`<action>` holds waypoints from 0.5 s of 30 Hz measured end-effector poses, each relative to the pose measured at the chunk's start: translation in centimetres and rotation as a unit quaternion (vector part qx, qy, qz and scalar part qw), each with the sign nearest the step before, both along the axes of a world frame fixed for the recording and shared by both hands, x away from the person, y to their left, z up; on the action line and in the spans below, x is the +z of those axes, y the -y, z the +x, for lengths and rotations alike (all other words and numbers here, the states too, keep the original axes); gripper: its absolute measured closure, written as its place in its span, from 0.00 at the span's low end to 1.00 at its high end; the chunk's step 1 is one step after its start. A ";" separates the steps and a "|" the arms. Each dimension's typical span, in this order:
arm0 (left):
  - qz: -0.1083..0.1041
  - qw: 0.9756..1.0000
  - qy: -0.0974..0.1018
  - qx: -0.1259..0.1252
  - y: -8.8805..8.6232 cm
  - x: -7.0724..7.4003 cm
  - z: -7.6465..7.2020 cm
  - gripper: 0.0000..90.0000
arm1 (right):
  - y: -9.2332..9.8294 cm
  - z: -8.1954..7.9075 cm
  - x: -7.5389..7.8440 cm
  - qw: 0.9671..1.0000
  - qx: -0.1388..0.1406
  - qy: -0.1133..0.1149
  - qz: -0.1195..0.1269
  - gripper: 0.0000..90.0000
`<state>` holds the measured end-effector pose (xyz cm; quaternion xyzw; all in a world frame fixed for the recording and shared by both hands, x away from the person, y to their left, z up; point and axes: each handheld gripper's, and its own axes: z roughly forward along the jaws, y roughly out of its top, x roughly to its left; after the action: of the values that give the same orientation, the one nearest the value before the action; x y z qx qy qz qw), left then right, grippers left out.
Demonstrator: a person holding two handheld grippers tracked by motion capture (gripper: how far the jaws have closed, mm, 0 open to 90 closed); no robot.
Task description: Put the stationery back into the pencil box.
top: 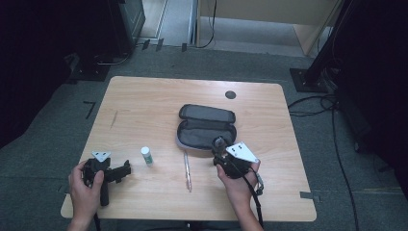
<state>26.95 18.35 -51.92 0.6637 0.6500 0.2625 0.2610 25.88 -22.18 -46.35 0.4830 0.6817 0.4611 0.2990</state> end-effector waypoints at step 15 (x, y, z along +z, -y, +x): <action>0.000 1.000 -0.001 0.000 0.0 0.0 0.0 0.00 | 0.8 2.7 3.3 1.000 -0.009 0.010 0.001 0.46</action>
<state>26.95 18.35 -51.91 0.6640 0.6501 0.2623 0.2603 28.54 -22.94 -43.09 0.4850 0.6739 0.4635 0.3094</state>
